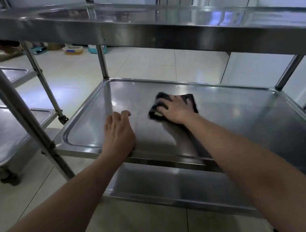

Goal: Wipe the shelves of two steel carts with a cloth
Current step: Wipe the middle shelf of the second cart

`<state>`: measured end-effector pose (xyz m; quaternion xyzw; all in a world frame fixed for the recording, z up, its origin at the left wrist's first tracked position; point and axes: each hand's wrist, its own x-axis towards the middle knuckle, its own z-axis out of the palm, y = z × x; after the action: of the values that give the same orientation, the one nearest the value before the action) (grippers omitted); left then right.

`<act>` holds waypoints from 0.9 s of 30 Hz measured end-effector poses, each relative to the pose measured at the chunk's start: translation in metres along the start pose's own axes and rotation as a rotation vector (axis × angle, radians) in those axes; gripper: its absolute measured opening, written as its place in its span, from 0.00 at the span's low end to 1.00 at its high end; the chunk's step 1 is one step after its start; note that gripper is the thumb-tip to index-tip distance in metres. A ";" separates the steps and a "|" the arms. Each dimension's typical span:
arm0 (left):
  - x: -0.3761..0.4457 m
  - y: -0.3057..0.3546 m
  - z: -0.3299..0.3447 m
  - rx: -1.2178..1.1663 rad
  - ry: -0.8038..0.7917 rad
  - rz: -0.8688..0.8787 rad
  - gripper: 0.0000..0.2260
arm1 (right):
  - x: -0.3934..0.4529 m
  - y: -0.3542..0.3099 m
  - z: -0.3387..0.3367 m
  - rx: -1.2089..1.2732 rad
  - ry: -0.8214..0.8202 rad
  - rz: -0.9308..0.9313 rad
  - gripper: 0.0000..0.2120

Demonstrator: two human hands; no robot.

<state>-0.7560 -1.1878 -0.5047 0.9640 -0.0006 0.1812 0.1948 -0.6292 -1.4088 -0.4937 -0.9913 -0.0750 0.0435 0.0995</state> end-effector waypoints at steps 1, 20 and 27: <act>0.000 0.000 0.001 0.013 0.011 0.005 0.27 | 0.001 0.023 -0.004 -0.007 0.006 0.064 0.26; -0.003 0.002 0.002 -0.042 0.049 0.001 0.20 | -0.009 -0.004 0.003 0.006 0.020 -0.056 0.30; -0.005 0.006 -0.001 -0.073 0.128 0.000 0.18 | -0.029 0.034 -0.006 -0.009 -0.014 0.156 0.32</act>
<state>-0.7614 -1.1931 -0.5037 0.9427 0.0054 0.2421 0.2296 -0.6527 -1.4479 -0.4924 -0.9942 0.0014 0.0575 0.0908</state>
